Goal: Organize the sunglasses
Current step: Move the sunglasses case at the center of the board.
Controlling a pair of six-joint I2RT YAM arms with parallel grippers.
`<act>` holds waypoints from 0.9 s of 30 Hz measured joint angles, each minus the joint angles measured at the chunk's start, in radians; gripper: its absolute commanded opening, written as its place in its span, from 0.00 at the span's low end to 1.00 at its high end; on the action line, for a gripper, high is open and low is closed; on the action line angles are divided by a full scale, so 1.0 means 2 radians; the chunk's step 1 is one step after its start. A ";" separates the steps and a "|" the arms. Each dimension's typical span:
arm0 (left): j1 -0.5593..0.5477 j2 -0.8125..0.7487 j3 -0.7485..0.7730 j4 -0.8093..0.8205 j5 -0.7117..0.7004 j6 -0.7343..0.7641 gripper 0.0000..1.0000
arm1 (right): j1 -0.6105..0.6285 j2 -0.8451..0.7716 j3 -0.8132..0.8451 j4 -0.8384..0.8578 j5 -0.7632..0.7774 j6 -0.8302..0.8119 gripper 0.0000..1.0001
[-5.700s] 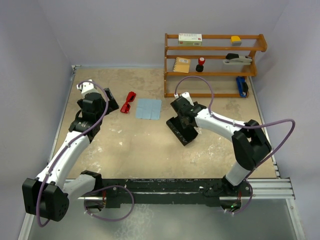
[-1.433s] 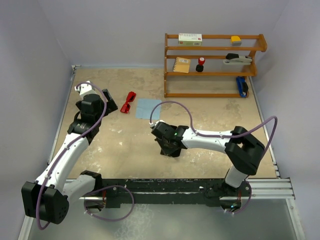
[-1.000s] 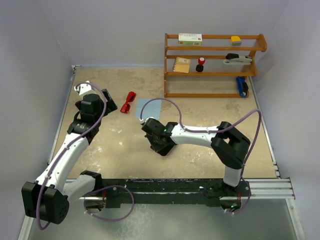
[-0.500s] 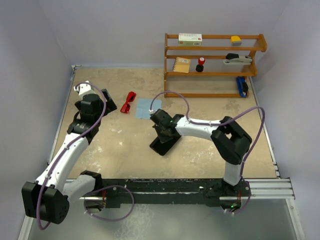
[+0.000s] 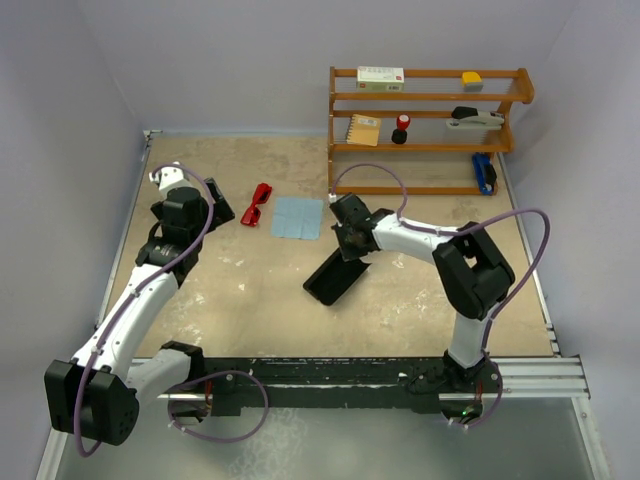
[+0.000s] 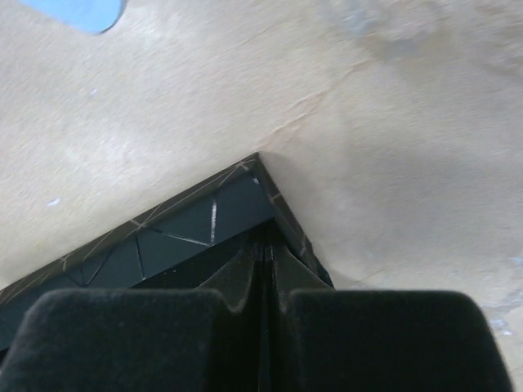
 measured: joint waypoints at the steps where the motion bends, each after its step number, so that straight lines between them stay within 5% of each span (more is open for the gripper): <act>1: 0.000 0.000 0.000 0.000 0.000 0.000 0.99 | -0.008 0.000 0.000 0.002 0.001 -0.002 0.00; 27: 0.000 0.006 0.000 0.000 0.000 0.000 0.99 | -0.209 0.000 -0.008 0.025 0.023 -0.001 0.00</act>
